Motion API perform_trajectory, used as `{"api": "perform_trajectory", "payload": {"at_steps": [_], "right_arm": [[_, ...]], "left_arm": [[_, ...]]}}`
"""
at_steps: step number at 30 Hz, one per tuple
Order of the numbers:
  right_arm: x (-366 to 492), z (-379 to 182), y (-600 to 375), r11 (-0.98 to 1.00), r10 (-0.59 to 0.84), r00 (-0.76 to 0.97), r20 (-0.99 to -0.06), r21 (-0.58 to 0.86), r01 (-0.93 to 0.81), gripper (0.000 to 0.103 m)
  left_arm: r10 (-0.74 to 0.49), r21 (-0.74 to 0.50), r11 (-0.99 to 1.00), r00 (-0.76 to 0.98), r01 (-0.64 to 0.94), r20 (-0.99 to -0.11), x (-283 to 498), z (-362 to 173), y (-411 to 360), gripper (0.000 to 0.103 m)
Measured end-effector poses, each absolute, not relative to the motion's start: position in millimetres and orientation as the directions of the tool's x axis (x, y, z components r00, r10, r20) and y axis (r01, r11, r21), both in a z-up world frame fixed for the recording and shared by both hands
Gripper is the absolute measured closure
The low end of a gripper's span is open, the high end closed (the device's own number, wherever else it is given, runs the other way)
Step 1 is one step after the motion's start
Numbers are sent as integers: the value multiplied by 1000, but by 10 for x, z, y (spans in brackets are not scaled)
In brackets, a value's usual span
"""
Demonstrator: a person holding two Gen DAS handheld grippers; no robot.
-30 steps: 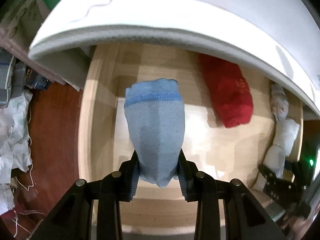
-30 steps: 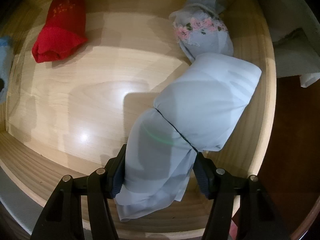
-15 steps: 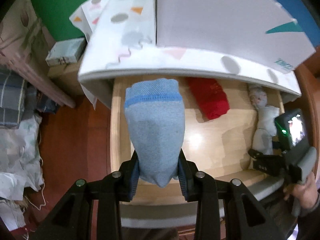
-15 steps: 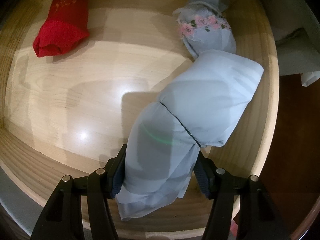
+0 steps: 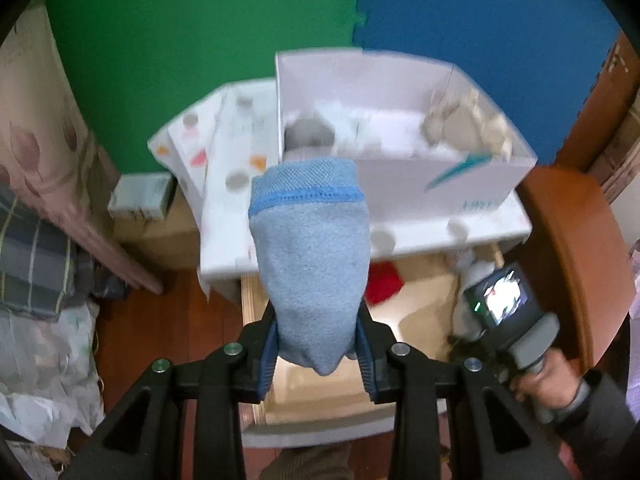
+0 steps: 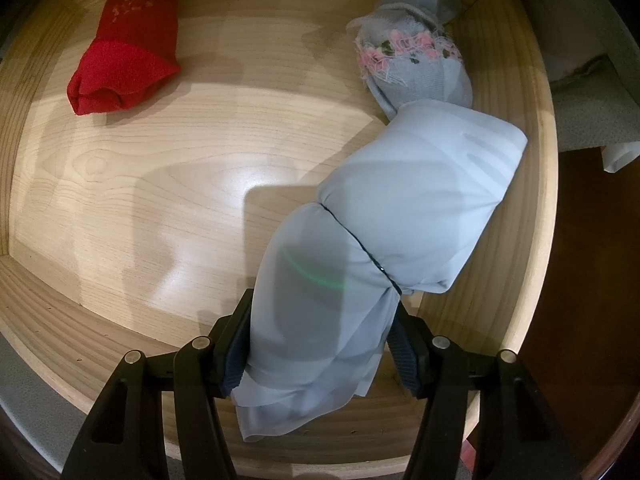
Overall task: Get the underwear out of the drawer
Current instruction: 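Carry the light blue sock up over the white box with the left tool while the right tool holds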
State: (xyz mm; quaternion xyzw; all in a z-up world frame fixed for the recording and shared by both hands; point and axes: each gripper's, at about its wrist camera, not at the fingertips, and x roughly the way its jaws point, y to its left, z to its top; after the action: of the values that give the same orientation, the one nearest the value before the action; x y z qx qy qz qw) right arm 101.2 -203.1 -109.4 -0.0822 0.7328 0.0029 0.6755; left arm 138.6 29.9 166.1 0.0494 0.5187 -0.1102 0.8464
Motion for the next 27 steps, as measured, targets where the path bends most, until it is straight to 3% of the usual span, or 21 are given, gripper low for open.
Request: {"api": "perform_trajectory", "payload": {"at_steps": [14,27], "right_arm": [[985,-1107,-2071,988,-108,-67,-992,-99,-121,45],[958,-1142,-2174,989,-92,-60,-994,-85,-121,45]], "left_arm": [[-178,-58,969,520,239,-835,2369,2170,-183,69],[-97,-13,978,404,207,-910,2910,1495,-410,68]]}}
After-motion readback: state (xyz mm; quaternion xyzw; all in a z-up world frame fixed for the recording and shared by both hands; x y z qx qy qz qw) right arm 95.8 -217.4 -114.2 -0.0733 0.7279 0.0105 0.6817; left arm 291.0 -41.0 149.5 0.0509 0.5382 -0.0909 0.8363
